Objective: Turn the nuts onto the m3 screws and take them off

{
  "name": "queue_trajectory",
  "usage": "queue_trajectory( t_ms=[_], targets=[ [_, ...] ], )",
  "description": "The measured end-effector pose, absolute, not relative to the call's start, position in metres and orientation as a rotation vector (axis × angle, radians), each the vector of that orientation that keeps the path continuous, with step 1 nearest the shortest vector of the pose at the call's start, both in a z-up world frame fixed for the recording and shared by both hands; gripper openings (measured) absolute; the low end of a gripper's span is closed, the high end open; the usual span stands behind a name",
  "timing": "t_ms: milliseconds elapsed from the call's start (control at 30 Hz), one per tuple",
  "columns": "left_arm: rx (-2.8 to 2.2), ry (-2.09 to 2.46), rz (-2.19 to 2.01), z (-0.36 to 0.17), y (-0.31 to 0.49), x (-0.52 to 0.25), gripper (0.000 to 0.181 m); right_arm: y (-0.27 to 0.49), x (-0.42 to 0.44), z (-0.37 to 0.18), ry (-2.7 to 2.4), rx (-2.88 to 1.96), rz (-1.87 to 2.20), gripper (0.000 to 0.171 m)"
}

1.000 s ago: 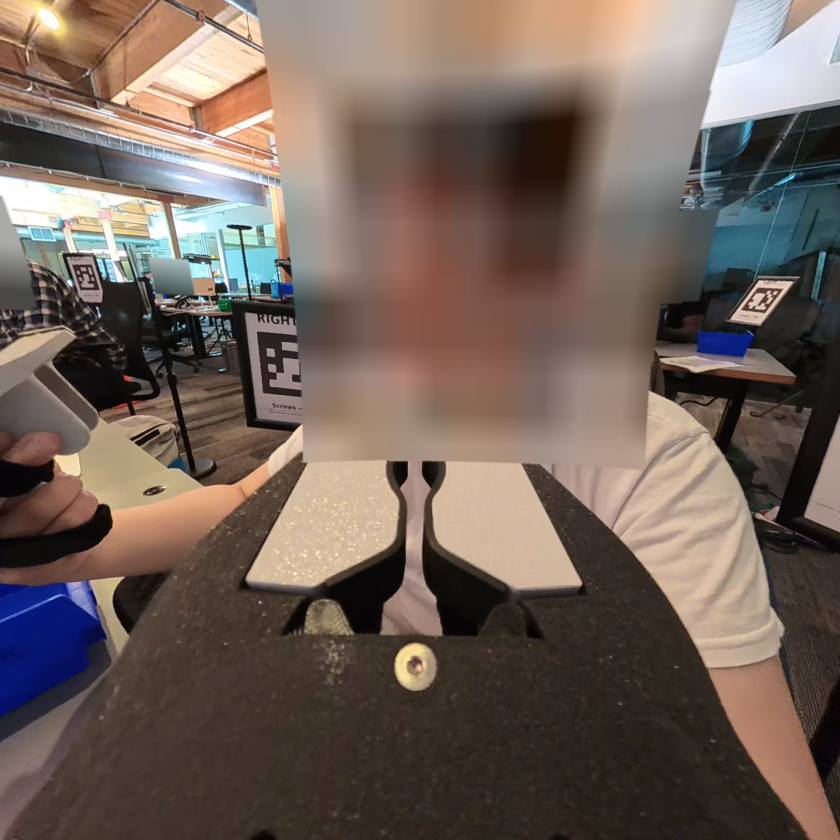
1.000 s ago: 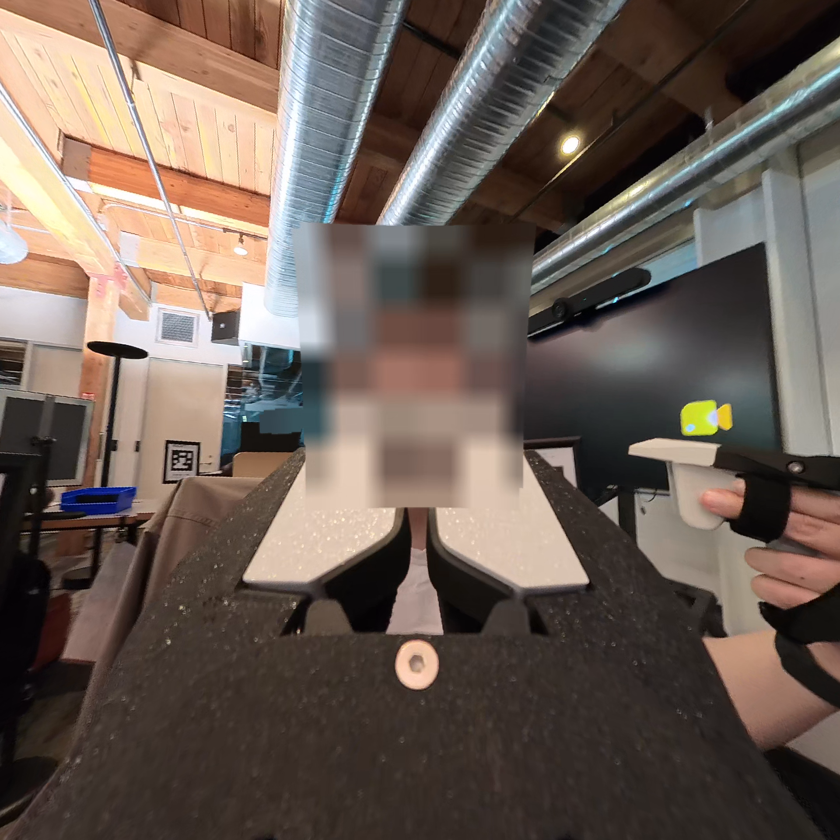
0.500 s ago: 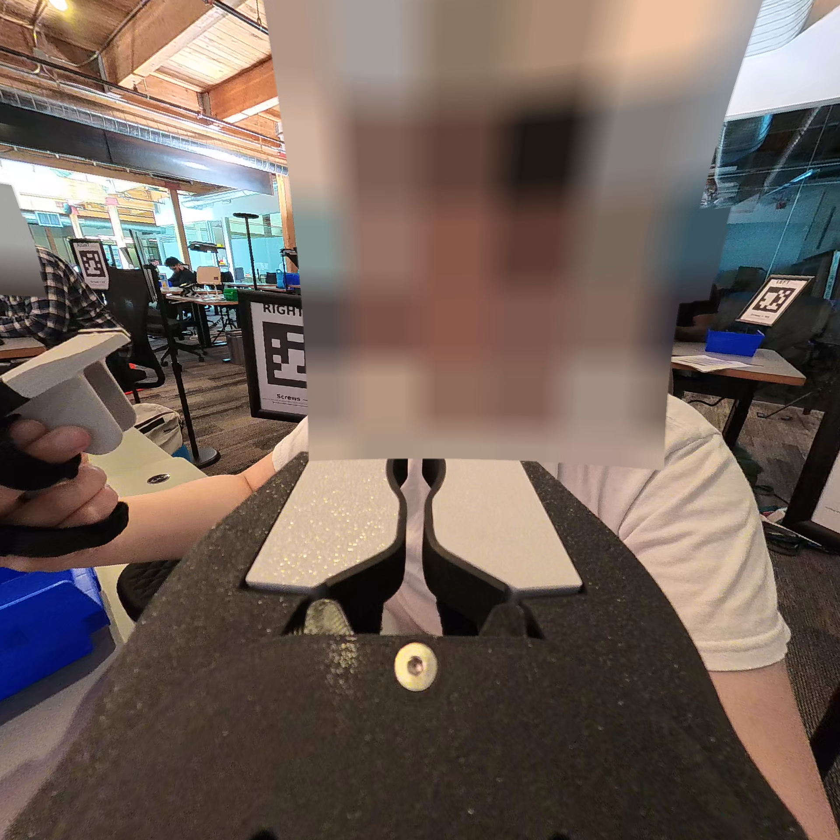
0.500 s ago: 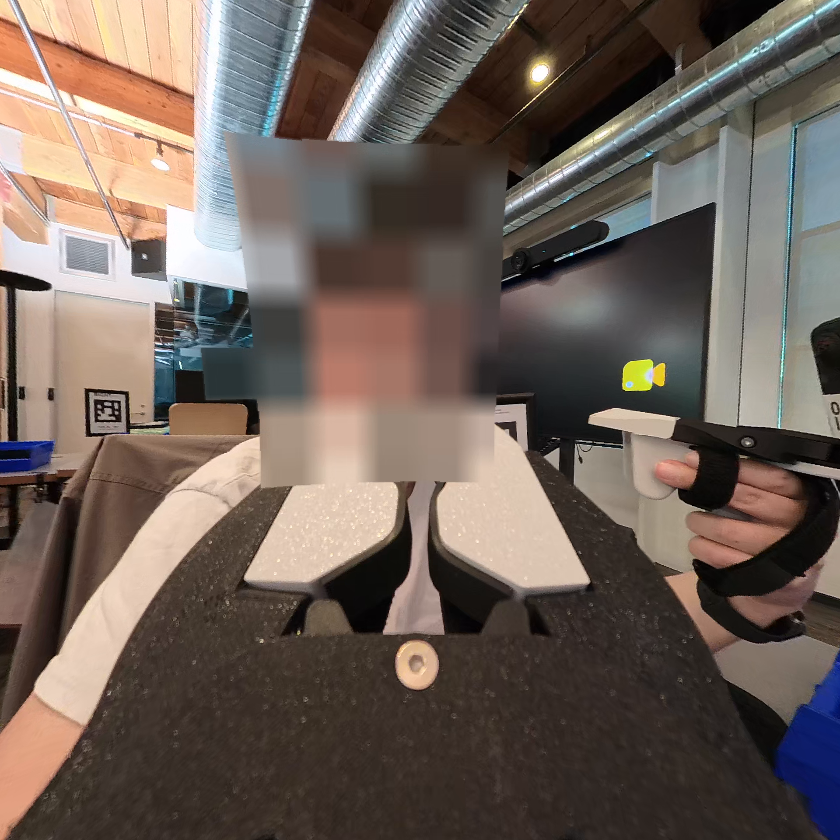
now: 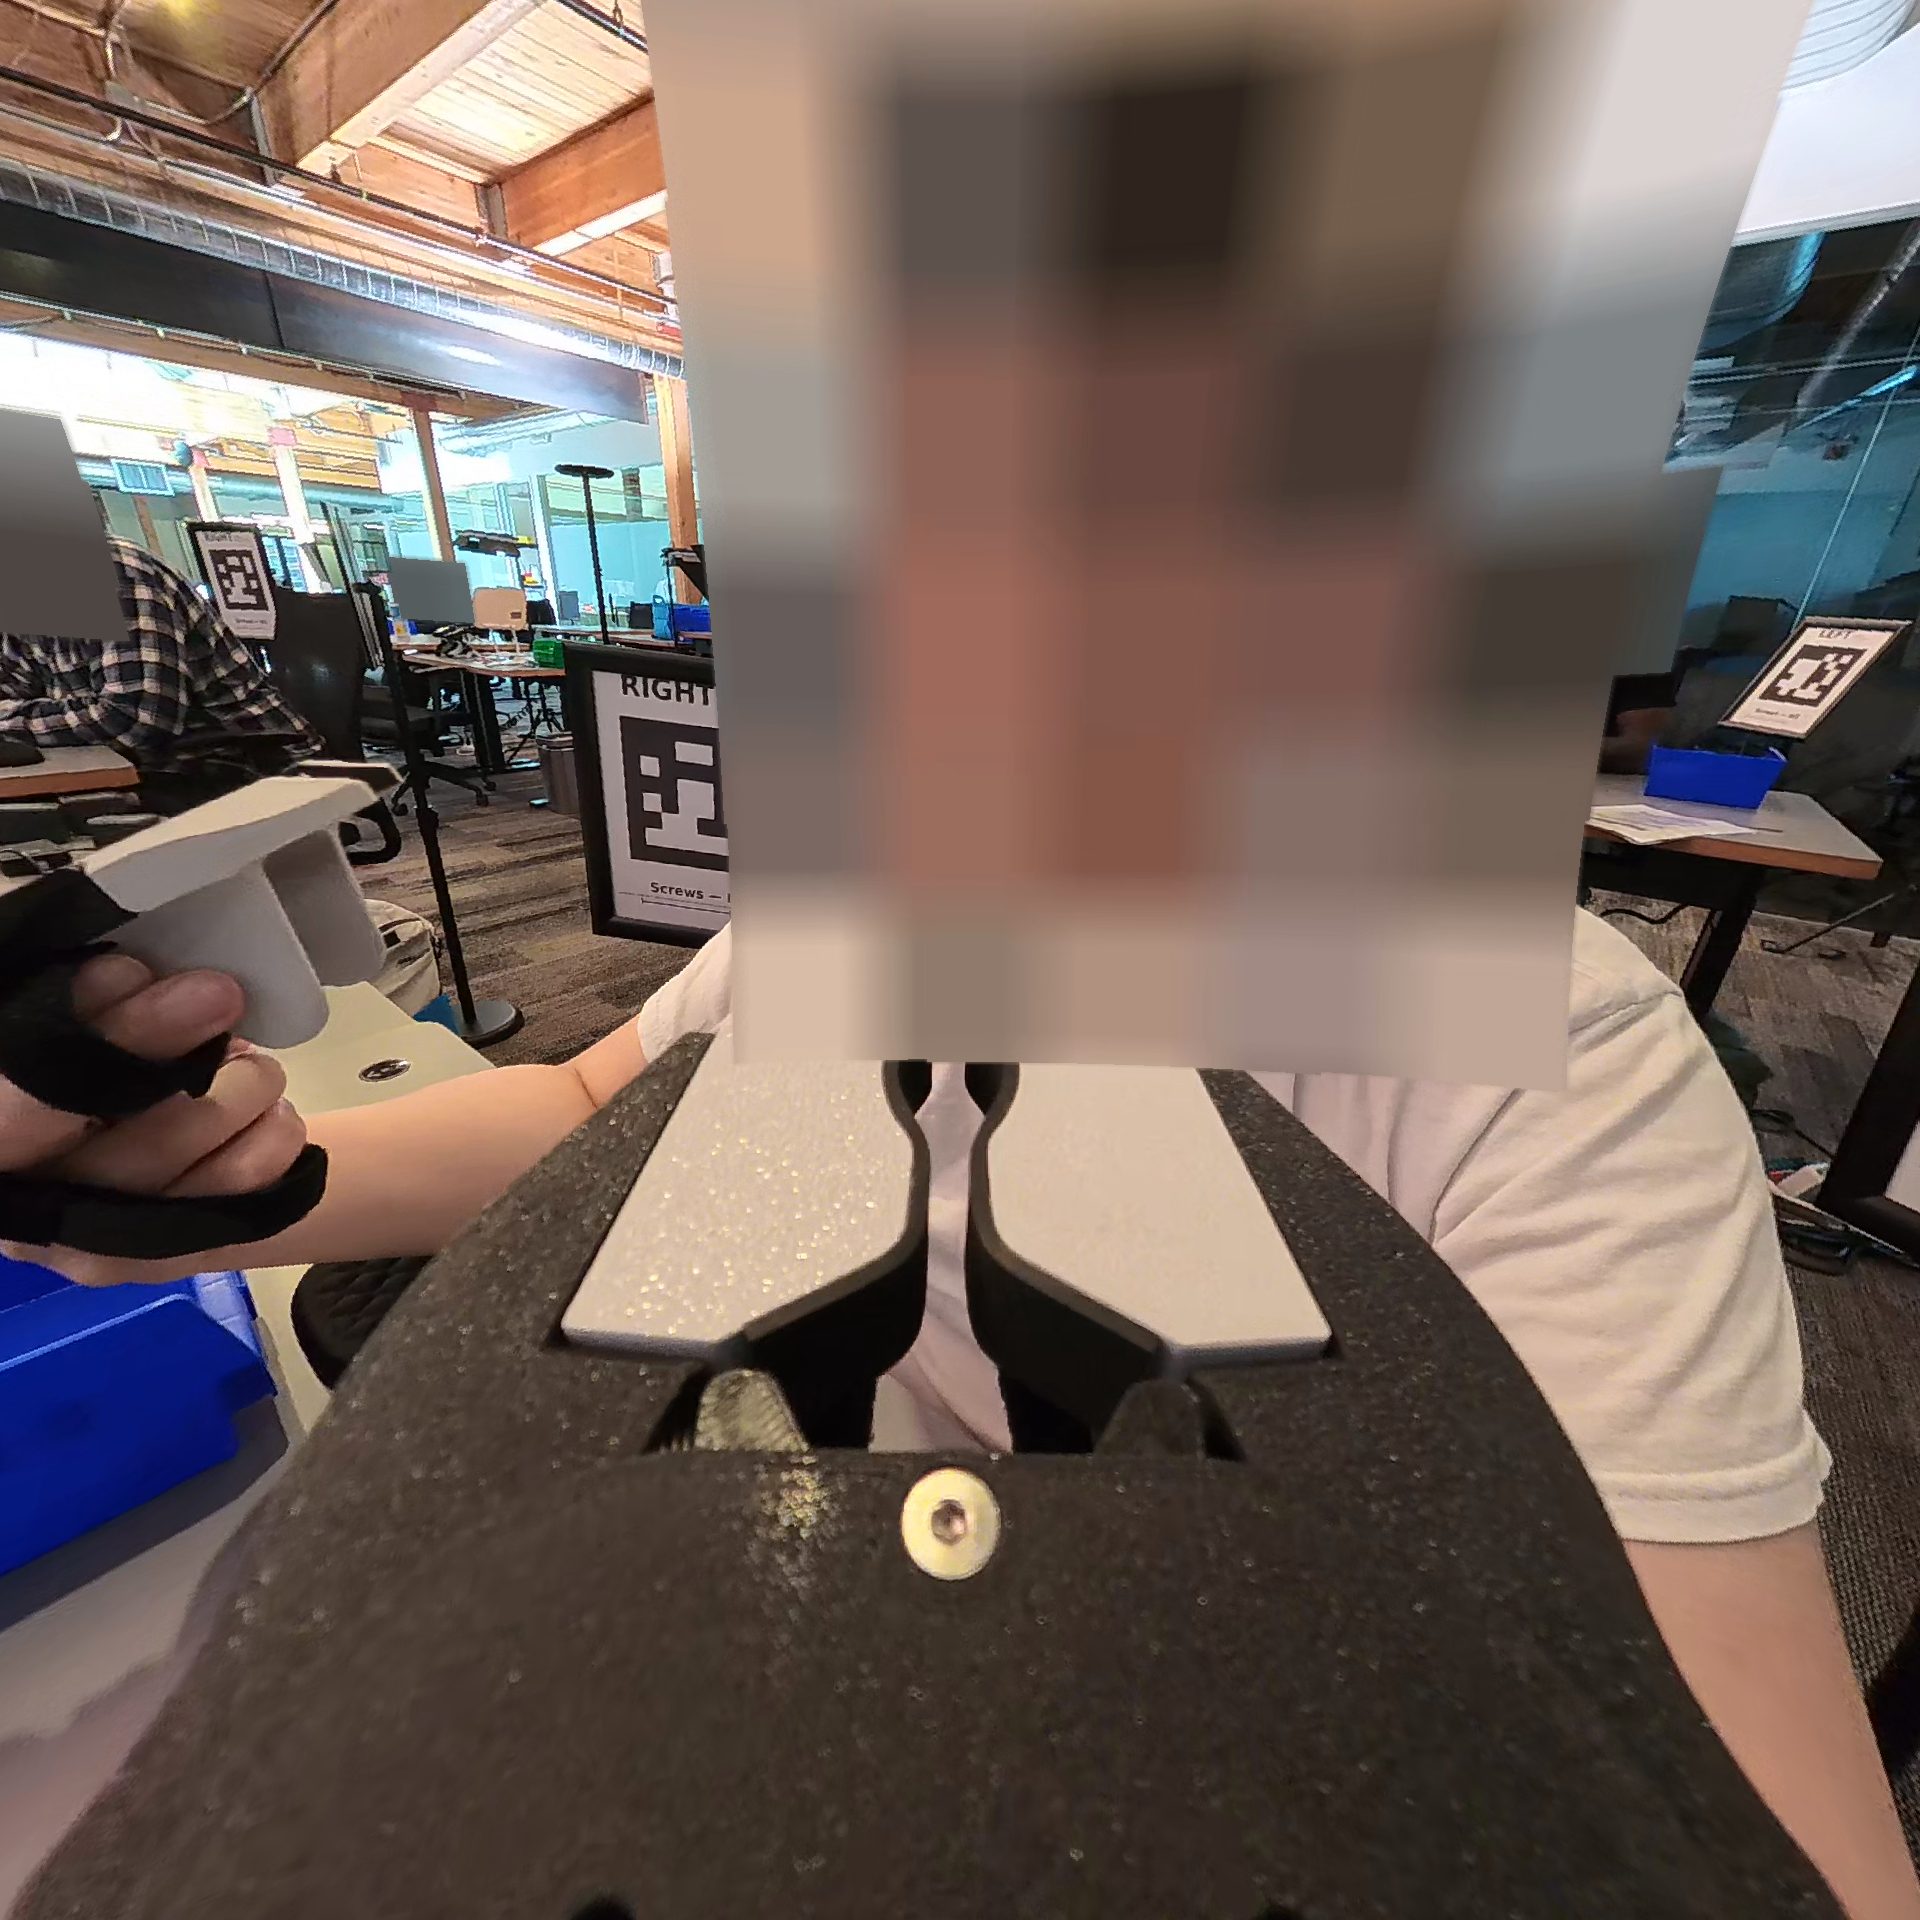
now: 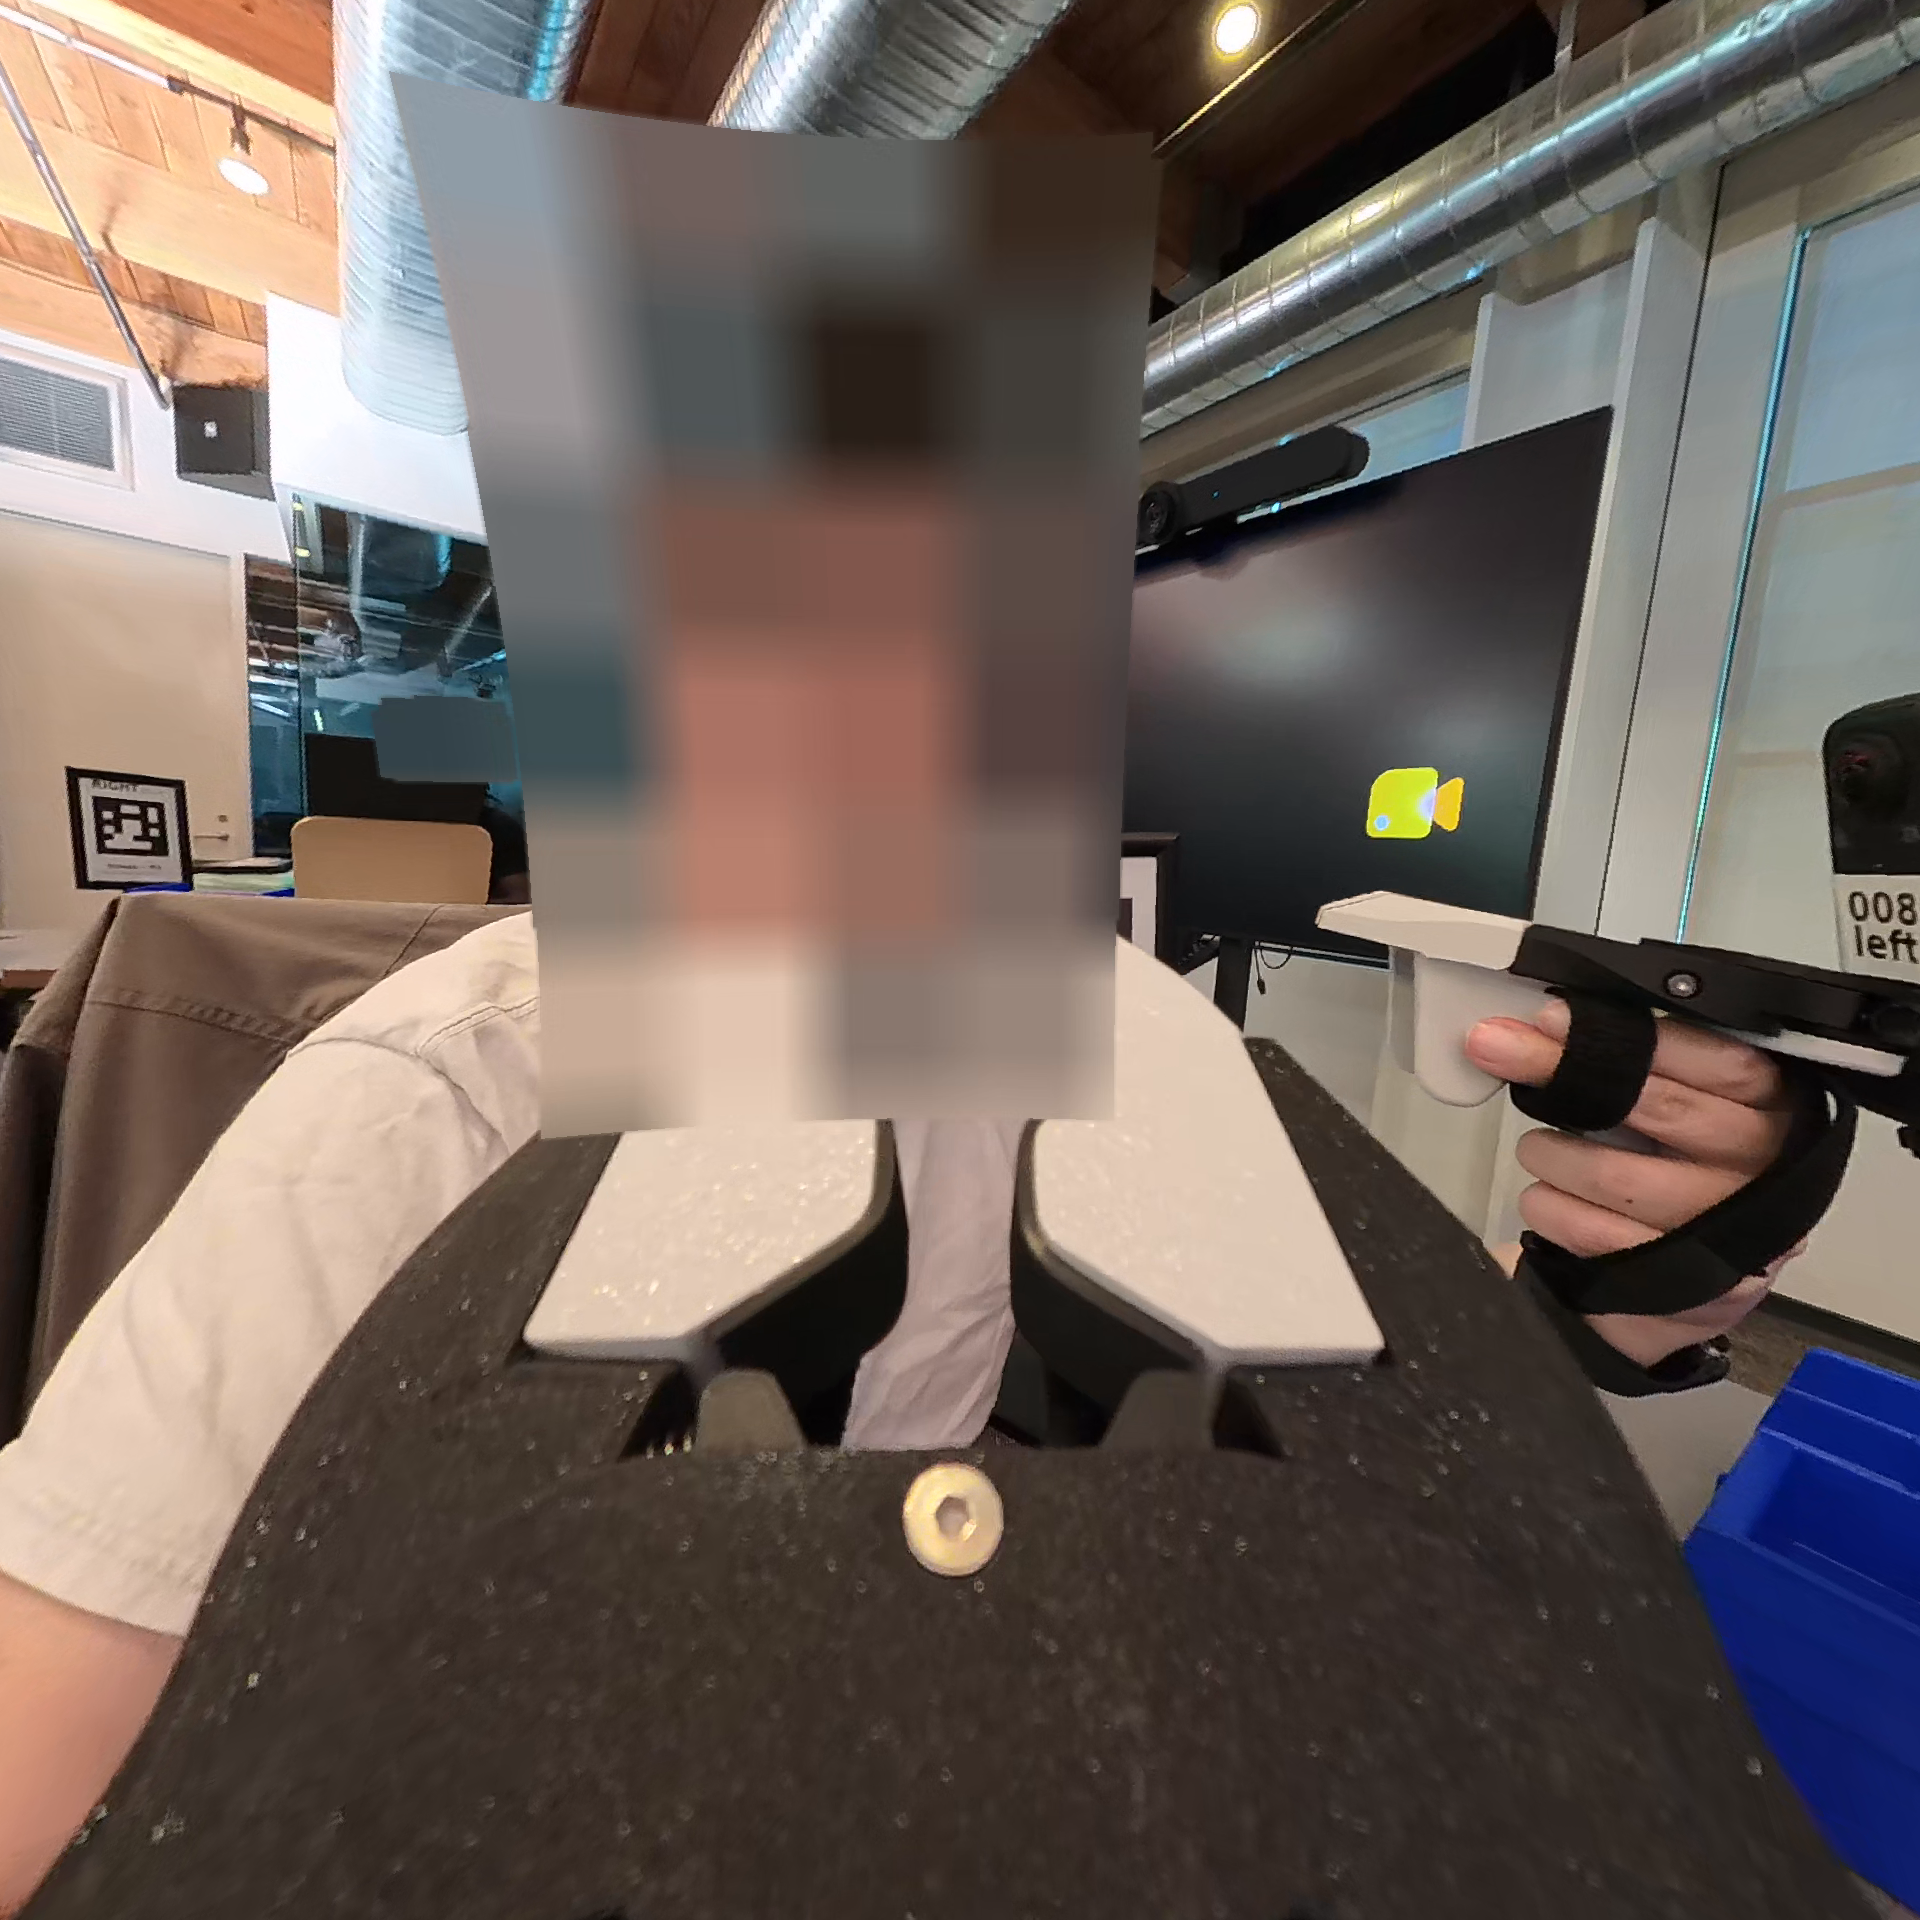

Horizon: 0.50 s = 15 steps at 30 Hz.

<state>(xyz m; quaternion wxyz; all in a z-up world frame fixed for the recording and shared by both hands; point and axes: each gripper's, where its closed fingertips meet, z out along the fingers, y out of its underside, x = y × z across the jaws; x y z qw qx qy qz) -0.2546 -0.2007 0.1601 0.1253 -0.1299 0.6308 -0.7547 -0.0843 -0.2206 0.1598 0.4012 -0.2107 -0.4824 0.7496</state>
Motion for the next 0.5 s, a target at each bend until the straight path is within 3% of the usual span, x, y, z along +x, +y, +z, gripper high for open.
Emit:
queue_trajectory(
  t_ms=[267, 500],
  targets=[
    [-0.393, 1.841, -2.185, 0.1595, -0.2012, -0.2532, 0.0, -0.2168, -0.0817, 0.1634, -1.178, -0.533, 1.883, 0.0],
    [-0.403, 1.848, -2.182, 0.1582, -0.2015, -0.2517, 0.0, -0.2148, -0.089, 0.1598, -1.186, -0.585, 1.848, 0.009]
  ],
)
